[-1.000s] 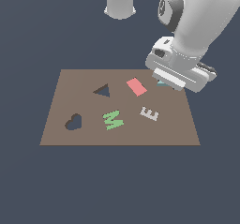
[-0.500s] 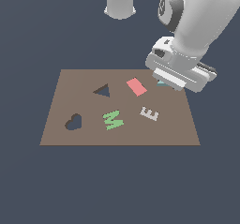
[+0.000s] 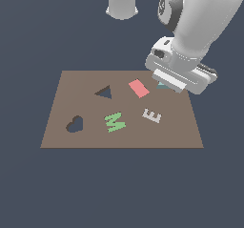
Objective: Insert a designated object into the corresponding slot on a board.
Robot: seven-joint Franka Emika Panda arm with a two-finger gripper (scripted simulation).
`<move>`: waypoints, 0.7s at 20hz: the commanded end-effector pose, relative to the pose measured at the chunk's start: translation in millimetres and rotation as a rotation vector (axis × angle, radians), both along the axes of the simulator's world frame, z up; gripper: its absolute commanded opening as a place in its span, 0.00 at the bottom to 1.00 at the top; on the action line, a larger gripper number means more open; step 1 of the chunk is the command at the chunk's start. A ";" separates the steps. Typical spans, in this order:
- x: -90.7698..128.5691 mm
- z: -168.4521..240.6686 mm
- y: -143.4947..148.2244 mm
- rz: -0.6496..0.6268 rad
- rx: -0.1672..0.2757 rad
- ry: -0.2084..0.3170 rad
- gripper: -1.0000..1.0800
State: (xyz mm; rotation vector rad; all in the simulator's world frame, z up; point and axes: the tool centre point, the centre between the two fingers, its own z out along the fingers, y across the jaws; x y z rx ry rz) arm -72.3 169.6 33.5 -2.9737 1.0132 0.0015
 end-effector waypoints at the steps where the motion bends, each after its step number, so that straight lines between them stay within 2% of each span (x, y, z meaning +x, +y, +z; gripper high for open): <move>1: 3.8 0.6 -13.3 -0.017 0.000 0.000 0.00; 6: 14.5 2.0 -58.3 -0.073 0.000 0.000 0.00; 14: 30.5 5.3 -165.8 -0.203 0.000 0.000 0.00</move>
